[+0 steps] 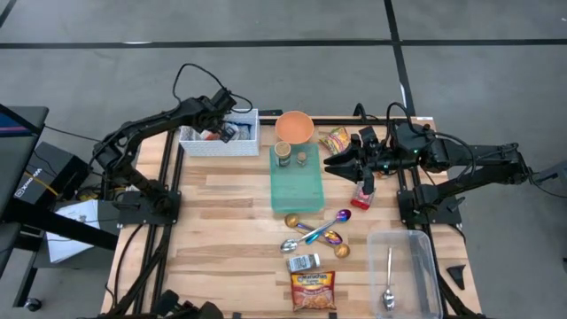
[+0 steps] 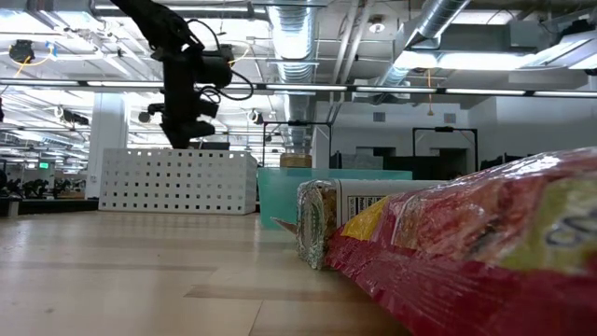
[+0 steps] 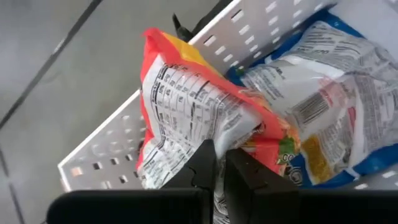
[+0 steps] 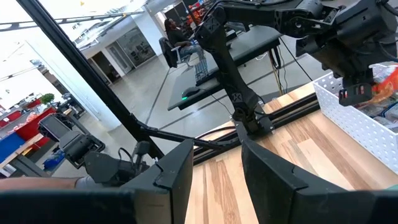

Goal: Pick & Place Food Item
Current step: Put the orange noodles pack into the white bin

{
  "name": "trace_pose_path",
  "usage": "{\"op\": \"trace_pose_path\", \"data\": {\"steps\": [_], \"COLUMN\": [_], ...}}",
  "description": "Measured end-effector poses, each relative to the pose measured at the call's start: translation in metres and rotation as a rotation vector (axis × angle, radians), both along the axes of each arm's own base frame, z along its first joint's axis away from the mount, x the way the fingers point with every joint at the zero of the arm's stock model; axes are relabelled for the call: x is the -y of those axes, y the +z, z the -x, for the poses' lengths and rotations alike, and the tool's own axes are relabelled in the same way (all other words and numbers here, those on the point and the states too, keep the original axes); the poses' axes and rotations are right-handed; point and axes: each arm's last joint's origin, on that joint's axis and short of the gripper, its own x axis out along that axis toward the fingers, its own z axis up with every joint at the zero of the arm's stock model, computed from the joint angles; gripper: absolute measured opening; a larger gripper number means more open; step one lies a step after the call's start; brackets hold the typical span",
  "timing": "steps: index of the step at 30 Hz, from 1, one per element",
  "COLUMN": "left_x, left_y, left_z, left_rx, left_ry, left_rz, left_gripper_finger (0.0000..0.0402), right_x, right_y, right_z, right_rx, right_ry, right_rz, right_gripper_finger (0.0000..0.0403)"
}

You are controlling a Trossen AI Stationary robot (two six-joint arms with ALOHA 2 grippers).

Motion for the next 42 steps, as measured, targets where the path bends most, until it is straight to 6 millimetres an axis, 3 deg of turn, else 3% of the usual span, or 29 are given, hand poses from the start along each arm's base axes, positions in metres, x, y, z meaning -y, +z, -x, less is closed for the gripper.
{"op": "trace_pose_path", "data": {"steps": [8,23,29,37,42], "left_x": [-0.006,-0.011,-0.006,0.000,0.003], "left_y": [-0.009,0.004,-0.001,-0.031,-0.034], "left_z": [-0.007,-0.034,-0.041,-0.060,-0.070], "left_rx": [0.149,0.663,0.673,0.630,0.669], "left_ry": [0.041,0.206,0.253,0.354,0.393], "left_rz": [0.067,0.046,0.057,0.084,0.046], "left_gripper_finger": [0.0005,0.0005,0.0005,0.0008,0.0048], "right_x": [0.000,0.000,0.000,0.000,0.000], "right_y": [0.000,0.000,0.000,-0.001,-0.001], "right_z": [0.000,0.000,0.000,0.000,0.000], "right_rx": [0.000,-0.001,-0.003,-0.007,-0.007], "right_ry": [-0.001,-0.001,-0.001,0.001,0.000], "right_rz": [0.000,-0.004,0.001,0.011,0.004], "right_gripper_finger": [0.0134,0.0134,0.0134,0.0134,0.0134]}}
